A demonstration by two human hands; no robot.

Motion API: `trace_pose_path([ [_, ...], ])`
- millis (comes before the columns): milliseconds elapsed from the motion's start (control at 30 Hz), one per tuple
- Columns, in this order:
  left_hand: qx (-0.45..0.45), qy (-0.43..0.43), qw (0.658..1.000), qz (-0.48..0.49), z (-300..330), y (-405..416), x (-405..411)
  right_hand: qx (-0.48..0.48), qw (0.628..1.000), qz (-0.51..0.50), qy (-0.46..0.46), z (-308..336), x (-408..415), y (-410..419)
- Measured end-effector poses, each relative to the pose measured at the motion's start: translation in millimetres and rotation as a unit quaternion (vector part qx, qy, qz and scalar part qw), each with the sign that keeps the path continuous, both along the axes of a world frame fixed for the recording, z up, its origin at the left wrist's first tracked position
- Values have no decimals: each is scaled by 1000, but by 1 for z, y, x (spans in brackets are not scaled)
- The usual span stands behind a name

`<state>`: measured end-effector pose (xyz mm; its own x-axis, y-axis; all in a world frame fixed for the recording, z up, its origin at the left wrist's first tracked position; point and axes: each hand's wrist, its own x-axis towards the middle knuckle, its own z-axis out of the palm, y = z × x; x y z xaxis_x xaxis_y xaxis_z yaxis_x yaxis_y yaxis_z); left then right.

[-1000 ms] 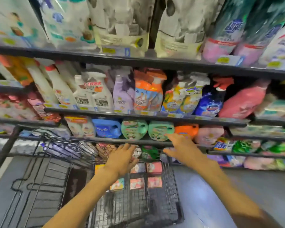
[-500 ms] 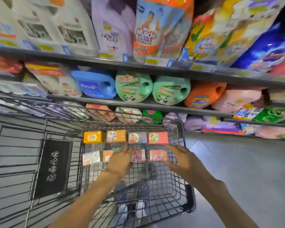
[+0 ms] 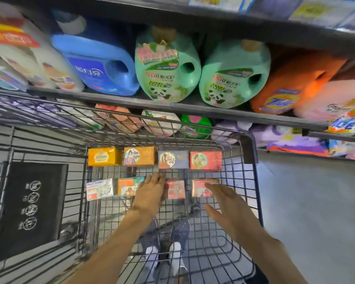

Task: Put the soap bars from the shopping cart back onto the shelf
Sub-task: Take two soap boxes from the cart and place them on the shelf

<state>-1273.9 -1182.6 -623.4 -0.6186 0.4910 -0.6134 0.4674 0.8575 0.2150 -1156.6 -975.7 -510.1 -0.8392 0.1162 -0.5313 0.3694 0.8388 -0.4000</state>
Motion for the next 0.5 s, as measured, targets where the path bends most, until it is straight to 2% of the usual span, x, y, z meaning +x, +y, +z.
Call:
trace_pose_path([
  [267, 86, -33, 993, 68, 5, -2, 9, 64, 998, 14, -1, -21, -17, 1],
  [400, 135, -41, 983, 114, 6, -20, 19, 93, 995, 29, -37, -46, -33, 5],
  [500, 154, -89, 970, 165, 6, -35, 19, 123, 989, 30, -78, -70, -38, 13],
])
